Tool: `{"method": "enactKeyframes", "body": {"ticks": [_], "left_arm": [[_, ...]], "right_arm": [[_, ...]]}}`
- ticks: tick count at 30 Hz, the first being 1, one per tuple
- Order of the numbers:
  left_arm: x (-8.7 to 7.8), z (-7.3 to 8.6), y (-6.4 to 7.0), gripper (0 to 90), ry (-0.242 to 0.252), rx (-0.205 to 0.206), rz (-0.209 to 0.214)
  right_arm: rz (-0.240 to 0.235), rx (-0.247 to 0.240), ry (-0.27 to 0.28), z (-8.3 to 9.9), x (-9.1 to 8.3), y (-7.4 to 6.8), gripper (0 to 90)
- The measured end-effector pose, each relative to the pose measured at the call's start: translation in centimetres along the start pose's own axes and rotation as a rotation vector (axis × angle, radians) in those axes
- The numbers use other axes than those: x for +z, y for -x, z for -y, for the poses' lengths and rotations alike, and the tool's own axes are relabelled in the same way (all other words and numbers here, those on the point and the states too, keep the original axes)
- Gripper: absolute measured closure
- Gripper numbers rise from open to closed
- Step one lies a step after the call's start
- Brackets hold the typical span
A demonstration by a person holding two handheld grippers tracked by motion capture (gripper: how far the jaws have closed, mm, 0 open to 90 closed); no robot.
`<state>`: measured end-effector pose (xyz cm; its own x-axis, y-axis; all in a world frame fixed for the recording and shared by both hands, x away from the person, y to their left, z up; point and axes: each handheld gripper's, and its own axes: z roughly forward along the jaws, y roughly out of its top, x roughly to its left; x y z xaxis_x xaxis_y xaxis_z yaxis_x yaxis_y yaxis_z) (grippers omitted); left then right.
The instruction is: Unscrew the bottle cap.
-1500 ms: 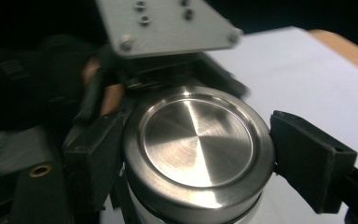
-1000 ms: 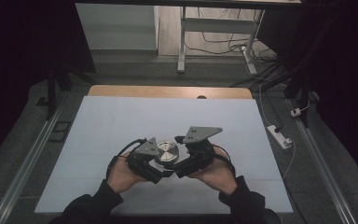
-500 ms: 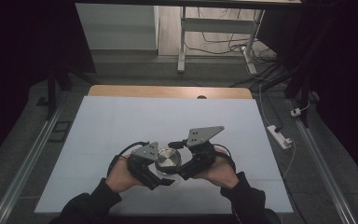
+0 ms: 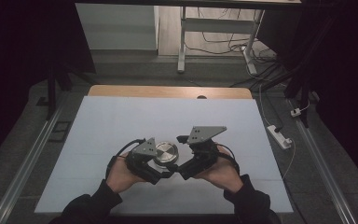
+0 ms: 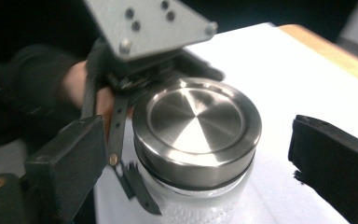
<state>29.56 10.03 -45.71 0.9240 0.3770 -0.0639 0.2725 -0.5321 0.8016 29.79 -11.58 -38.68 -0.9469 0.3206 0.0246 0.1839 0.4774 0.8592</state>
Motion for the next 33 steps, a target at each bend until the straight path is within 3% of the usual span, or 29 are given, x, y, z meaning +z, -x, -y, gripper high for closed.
{"method": "enactKeyframes", "body": {"ticks": [1,3,7,9,11,12,13,14,17,18,20,22,23,24,25,26,27,29,30,31,32,33], "left_arm": [[0.0,-0.1,0.0,15.6,-0.002,-0.003,-0.01],[0.1,-0.2,0.2,15.6,-0.011,0.0,-0.024],[0.2,-0.4,0.6,15.5,-0.012,0.005,-0.012],[0.1,-0.4,0.5,15.6,-0.013,0.014,0.005],[0.1,-0.3,0.5,15.6,0.0,0.024,0.048],[0.0,-0.2,0.4,15.5,0.011,0.051,0.106],[0.0,-0.2,0.4,15.5,0.011,0.051,0.106],[-0.2,-0.3,0.6,15.5,0.015,0.088,0.161],[-0.2,-0.4,0.9,15.5,0.02,0.132,0.214],[-0.1,-0.5,1.3,15.6,0.025,0.164,0.268],[0.0,-0.5,1.4,15.5,0.027,0.175,0.286],[0.2,-0.5,1.5,15.5,0.029,0.164,0.281],[0.1,-0.6,1.3,15.5,0.025,0.137,0.228],[0.1,-0.6,1.3,15.5,0.025,0.137,0.228],[-0.2,-0.6,0.9,15.6,0.018,0.09,0.146],[-0.2,-0.6,0.9,15.5,0.018,0.09,0.146],[-0.4,-0.5,0.5,15.5,0.018,0.043,0.066],[-0.4,-0.5,0.4,15.5,0.0,0.015,-0.015],[-0.3,-0.5,0.4,15.5,-0.002,0.0,-0.032],[-0.3,-0.5,0.4,15.5,-0.002,0.0,-0.032],[-0.3,-0.4,0.4,15.5,-0.006,-0.001,-0.037],[-0.2,-0.4,0.5,15.5,0.003,-0.019,-0.044]], "right_arm": [[0.053,0.029,0.005,-0.1,0.6,-0.5,8.5],[0.064,0.03,0.004,0.0,0.8,-0.7,10.5],[0.146,-0.018,0.001,0.2,1.9,-2.0,18.3],[0.126,-0.024,-0.005,0.1,1.8,-1.9,18.5],[0.077,-0.036,-0.01,0.1,1.5,-1.7,18.6],[0.042,-0.045,-0.008,0.1,1.3,-1.5,18.7],[-0.007,-0.047,0.003,0.1,1.1,-1.2,19.9],[-0.043,-0.049,0.014,0.2,0.9,-0.9,19.9],[-0.25,-0.064,0.038,0.6,0.3,0.4,19.9],[-0.306,-0.074,0.05,0.8,0.2,0.7,19.9],[-0.395,-0.085,0.068,1.2,0.2,1.1,19.8],[-0.406,-0.076,0.072,1.4,0.2,1.4,19.0],[-0.377,-0.061,0.062,1.3,0.1,1.5,15.6],[-0.332,-0.048,0.058,1.1,-0.1,1.5,11.9],[-0.287,-0.035,0.052,0.8,-0.4,1.4,10.9],[-0.23,-0.038,0.04,0.5,-0.6,1.2,10.6],[-0.17,-0.044,0.026,0.2,-0.8,0.9,9.9],[-0.07,-0.05,0.017,-0.2,-0.9,0.0,10.7],[-0.025,-0.043,0.019,-0.3,-0.7,-0.4,10.8],[-0.025,-0.043,0.019,-0.3,-0.7,-0.4,10.8],[0.037,-0.032,0.02,-0.4,-0.1,-1.1,12.8],[0.037,-0.032,0.02,-0.4,-0.1,-1.1,12.8]]}}
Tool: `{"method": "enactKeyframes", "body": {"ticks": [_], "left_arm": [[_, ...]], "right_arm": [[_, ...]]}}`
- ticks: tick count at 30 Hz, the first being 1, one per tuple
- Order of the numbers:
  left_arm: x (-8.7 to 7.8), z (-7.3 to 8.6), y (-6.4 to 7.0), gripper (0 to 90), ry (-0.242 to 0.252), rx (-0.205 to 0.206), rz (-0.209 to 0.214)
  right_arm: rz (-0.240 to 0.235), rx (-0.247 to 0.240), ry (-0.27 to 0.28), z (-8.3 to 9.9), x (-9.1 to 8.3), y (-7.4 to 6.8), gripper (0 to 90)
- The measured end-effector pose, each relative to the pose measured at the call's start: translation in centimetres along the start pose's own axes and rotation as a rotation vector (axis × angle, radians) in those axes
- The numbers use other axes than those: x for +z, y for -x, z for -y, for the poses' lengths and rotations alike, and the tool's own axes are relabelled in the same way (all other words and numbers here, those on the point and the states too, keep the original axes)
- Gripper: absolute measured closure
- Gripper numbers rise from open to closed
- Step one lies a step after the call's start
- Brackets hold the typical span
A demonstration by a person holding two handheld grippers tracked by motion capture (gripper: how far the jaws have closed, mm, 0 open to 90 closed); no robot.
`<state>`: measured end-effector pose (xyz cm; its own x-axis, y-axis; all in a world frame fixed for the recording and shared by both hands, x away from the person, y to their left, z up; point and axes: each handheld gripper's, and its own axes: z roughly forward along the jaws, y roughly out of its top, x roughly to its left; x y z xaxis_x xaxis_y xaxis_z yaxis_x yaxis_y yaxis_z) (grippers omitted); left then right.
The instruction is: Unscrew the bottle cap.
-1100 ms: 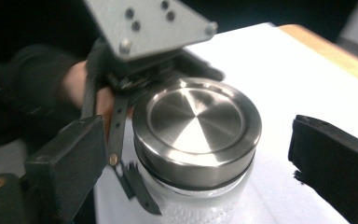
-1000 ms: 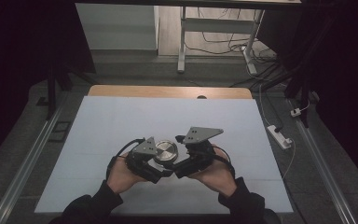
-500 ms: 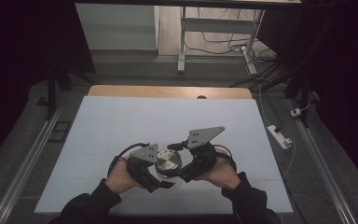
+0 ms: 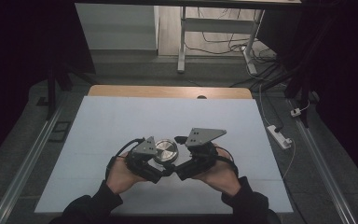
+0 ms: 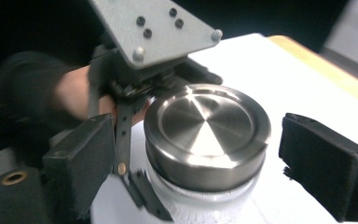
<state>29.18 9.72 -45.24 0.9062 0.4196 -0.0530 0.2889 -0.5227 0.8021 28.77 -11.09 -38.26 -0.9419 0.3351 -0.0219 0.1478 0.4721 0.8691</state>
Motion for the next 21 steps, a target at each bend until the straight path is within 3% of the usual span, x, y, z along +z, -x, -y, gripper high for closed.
{"method": "enactKeyframes", "body": {"ticks": [1,3,8,10,11,12,13,14,15,16,17,18,19,20,21], "left_arm": [[0.1,-0.1,0.2,15.5,-0.013,0.013,-0.006],[0.2,-0.2,0.4,15.5,-0.015,0.022,-0.004],[0.1,-0.3,0.4,15.6,-0.012,0.028,0.024],[0.0,-0.1,0.2,15.5,0.009,0.034,0.086],[-0.1,-0.1,0.1,15.5,0.012,0.045,0.122],[-0.1,-0.1,0.1,15.6,0.02,0.051,0.145],[-0.3,0.0,0.1,15.5,0.025,0.101,0.227],[-0.3,0.0,0.1,15.5,0.025,0.101,0.227],[-0.3,0.0,0.3,15.5,0.039,0.119,0.261],[-0.3,-0.1,0.6,15.5,0.051,0.151,0.327],[-0.3,-0.1,0.6,15.5,0.051,0.151,0.327],[-0.2,-0.2,0.8,15.5,0.056,0.162,0.339],[0.0,-0.2,1.0,15.5,0.051,0.163,0.338],[0.0,-0.3,1.1,15.5,0.049,0.159,0.323],[0.0,-0.4,1.1,15.5,0.042,0.156,0.301]], "right_arm": [[0.062,-0.001,0.003,0.1,0.9,-0.7,13.8],[0.11,-0.008,-0.001,0.3,1.4,-1.0,17.9],[0.109,-0.022,0.01,0.5,1.4,-1.0,20.0],[0.037,-0.03,0.019,0.5,1.1,-0.6,20.0],[0.037,-0.03,0.019,0.5,1.1,-0.6,20.0],[-0.004,-0.037,0.026,0.5,0.9,-0.3,20.0],[-0.113,-0.041,0.044,0.7,0.6,0.4,20.0],[-0.178,-0.048,0.049,0.8,0.4,0.8,20.0],[-0.178,-0.048,0.049,0.8,0.4,0.8,20.0],[-0.308,-0.064,0.083,1.2,0.2,1.5,20.0],[-0.368,-0.063,0.098,1.4,0.1,1.9,20.0],[-0.368,-0.063,0.098,1.4,0.1,1.9,20.0],[-0.416,-0.062,0.114,1.7,0.1,2.2,19.9],[-0.439,-0.056,0.122,1.9,0.1,2.4,19.7],[-0.432,-0.021,0.108,1.9,0.1,2.7,13.8]]}}
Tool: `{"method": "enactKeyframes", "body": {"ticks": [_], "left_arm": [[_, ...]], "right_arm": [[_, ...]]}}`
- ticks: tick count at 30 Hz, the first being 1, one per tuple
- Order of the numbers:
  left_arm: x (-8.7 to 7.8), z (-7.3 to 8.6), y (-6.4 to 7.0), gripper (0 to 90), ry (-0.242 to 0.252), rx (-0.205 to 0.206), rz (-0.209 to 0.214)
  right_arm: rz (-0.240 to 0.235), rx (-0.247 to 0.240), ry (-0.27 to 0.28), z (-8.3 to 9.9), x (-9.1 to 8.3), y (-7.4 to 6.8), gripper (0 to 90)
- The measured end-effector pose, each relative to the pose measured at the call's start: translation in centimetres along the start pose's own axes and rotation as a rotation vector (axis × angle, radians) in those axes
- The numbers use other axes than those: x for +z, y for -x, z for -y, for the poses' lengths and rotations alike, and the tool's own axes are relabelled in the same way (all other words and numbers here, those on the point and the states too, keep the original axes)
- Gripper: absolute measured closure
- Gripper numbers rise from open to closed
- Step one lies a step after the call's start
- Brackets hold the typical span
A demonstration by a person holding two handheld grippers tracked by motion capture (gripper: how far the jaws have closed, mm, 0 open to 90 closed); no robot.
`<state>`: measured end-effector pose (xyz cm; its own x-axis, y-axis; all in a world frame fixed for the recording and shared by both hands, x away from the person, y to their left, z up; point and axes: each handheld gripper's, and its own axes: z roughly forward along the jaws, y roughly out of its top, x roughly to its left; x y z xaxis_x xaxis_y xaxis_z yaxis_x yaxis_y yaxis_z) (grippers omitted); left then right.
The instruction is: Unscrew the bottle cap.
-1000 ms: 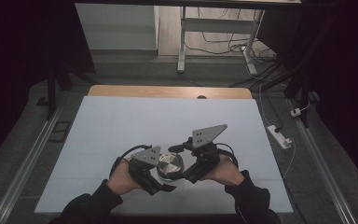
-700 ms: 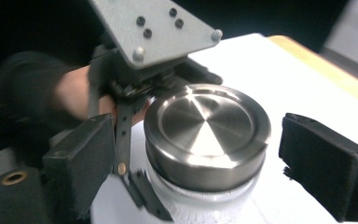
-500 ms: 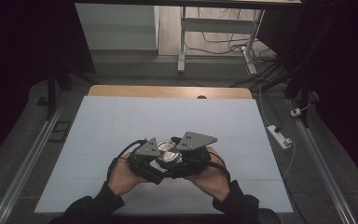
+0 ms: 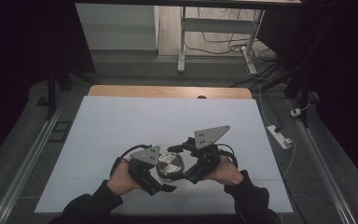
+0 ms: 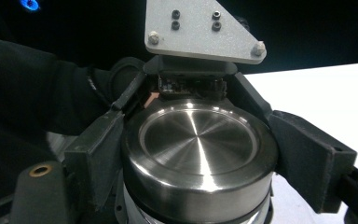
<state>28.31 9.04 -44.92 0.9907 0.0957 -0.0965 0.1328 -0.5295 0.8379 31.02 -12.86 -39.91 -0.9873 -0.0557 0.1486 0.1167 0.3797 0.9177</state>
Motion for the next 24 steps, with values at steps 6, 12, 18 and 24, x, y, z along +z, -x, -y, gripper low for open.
{"method": "enactKeyframes", "body": {"ticks": [6,12,18,24], "left_arm": [[-0.4,0.3,-0.7,15.5,-0.021,-0.098,-0.174],[-0.1,0.3,-0.7,15.6,-0.04,-0.123,-0.237],[0.3,0.3,-0.6,15.6,-0.076,-0.093,-0.218],[0.4,0.8,-1.0,15.6,-0.07,-0.068,-0.13]], "right_arm": [[0.263,0.003,-0.086,-1.5,0.1,-1.4,7.6],[0.407,0.024,-0.13,-1.3,2.1,-1.9,14.8],[0.408,0.017,-0.13,-0.7,2.7,-1.6,18.9],[0.284,0.043,-0.106,0.0,2.1,-0.6,19.5]]}}
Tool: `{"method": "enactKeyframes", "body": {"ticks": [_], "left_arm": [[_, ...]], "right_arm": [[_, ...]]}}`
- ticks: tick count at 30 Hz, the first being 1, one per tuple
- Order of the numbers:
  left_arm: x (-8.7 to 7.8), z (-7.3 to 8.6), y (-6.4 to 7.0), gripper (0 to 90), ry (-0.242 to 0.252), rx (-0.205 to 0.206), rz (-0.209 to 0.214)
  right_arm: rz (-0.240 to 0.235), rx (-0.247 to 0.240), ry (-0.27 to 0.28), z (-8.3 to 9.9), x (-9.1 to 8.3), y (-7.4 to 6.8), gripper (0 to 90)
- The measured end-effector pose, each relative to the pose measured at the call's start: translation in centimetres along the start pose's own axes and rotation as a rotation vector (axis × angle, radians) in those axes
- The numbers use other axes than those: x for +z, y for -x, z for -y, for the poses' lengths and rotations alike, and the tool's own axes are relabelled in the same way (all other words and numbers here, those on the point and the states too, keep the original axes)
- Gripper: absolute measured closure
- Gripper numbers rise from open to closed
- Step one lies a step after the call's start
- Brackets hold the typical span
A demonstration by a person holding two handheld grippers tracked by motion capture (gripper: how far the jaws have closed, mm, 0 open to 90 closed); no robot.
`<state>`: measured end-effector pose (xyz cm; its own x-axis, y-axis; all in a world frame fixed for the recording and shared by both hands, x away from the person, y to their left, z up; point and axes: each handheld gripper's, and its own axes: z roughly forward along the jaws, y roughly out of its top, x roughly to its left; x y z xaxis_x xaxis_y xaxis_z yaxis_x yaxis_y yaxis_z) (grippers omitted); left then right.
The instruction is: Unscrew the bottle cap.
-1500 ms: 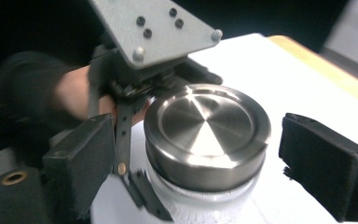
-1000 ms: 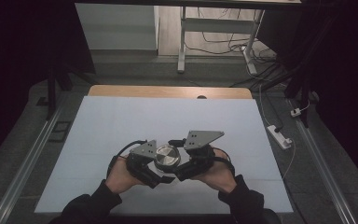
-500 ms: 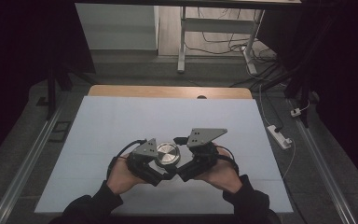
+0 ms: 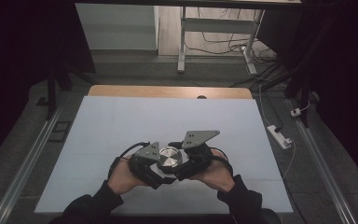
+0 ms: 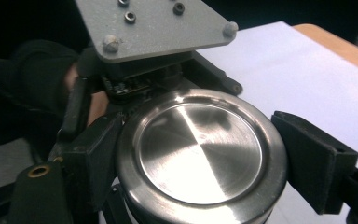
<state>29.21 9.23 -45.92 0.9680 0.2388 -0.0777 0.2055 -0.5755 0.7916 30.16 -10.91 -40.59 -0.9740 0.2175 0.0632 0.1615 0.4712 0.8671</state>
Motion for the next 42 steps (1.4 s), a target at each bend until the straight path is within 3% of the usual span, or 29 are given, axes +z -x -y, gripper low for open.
{"method": "enactKeyframes", "body": {"ticks": [7,13,15,17,18,19,20,21,22,23,24,25,26,27,28,29,30,31,32,33,36,38,39,40,41,42], "left_arm": [[-0.2,0.3,-0.2,15.6,0.027,0.026,0.073],[-0.3,0.5,-0.2,15.6,0.047,0.068,0.165],[-0.2,0.6,-0.2,15.6,0.054,0.087,0.203],[-0.1,0.7,-0.1,15.6,0.06,0.114,0.258],[-0.1,0.7,0.0,15.6,0.063,0.129,0.282],[0.1,0.6,0.3,15.5,0.064,0.16,0.325],[0.1,0.6,0.3,15.5,0.064,0.16,0.325],[0.2,0.6,0.5,15.6,0.068,0.172,0.335],[0.2,0.5,0.6,15.6,0.072,0.175,0.34],[0.3,0.5,0.7,15.6,0.073,0.175,0.334],[0.2,0.4,0.5,15.5,0.076,0.147,0.286],[0.2,0.4,0.5,15.5,0.076,0.147,0.286],[0.1,0.4,0.3,15.6,0.08,0.127,0.257],[0.0,0.5,0.1,15.6,0.08,0.108,0.23],[-0.2,0.5,-0.1,15.6,0.077,0.083,0.186],[-0.3,0.6,-0.3,15.6,0.075,0.05,0.13],[-0.4,0.6,-0.5,15.6,0.073,0.025,0.09],[-0.4,0.6,-0.8,15.6,0.071,-0.028,0.023],[-0.4,0.6,-0.8,15.6,0.065,-0.043,-0.008],[-0.4,0.6,-0.8,15.6,0.065,-0.043,-0.008],[-0.4,0.6,-0.9,15.5,0.046,-0.073,-0.057],[-0.2,0.5,-0.8,15.5,0.039,-0.084,-0.072],[-0.2,0.4,-0.7,15.6,0.038,-0.087,-0.076],[-0.1,0.3,-0.6,15.6,0.031,-0.081,-0.08],[-0.1,0.2,-0.5,15.6,0.033,-0.082,-0.079],[-0.1,0.2,-0.4,15.6,0.029,-0.079,-0.08]], "right_arm": [[-0.054,-0.028,0.028,0.1,0.0,0.0,19.8],[-0.135,-0.07,0.051,0.2,-0.2,0.0,19.9],[-0.179,-0.085,0.061,0.3,-0.3,0.0,20.0],[-0.254,-0.133,0.073,0.4,-0.4,-0.1,19.9],[-0.254,-0.133,0.073,0.4,-0.4,-0.1,19.9],[-0.32,-0.17,0.082,0.6,-0.5,-0.1,19.8],[-0.32,-0.17,0.082,0.6,-0.5,-0.1,19.8],[-0.385,-0.185,0.107,1.0,-0.5,0.0,19.6],[-0.385,-0.185,0.107,1.0,-0.5,0.0,19.6],[-0.416,-0.163,0.116,1.1,-0.4,0.3,19.3],[-0.405,-0.106,0.098,1.1,-0.4,0.8,13.2],[-0.405,-0.106,0.098,1.1,-0.4,0.8,13.2],[-0.318,-0.079,0.082,0.8,-0.9,1.1,5.2],[-0.318,-0.079,0.082,0.8,-0.9,1.1,5.2],[-0.242,-0.048,0.088,0.4,-1.5,1.3,2.4],[-0.242,-0.048,0.088,0.4,-1.5,1.3,2.4],[-0.102,-0.009,0.062,-0.3,-2.2,1.3,2.5],[-0.052,-0.004,0.051,-0.4,-2.3,1.1,3.5],[0.02,0.011,0.037,-0.6,-2.3,0.9,6.0],[0.02,0.011,0.037,-0.6,-2.3,0.9,6.0],[0.106,0.07,0.024,-0.6,-1.0,0.0,8.5],[0.114,0.072,0.021,-0.6,-0.5,-0.3,9.0],[0.161,0.054,0.016,-0.5,0.3,-0.9,11.5],[0.161,0.054,0.016,-0.5,0.3,-0.9,11.5],[0.216,0.017,0.018,-0.5,0.7,-1.5,18.5],[0.216,0.017,0.018,-0.5,0.7,-1.5,18.5]]}}
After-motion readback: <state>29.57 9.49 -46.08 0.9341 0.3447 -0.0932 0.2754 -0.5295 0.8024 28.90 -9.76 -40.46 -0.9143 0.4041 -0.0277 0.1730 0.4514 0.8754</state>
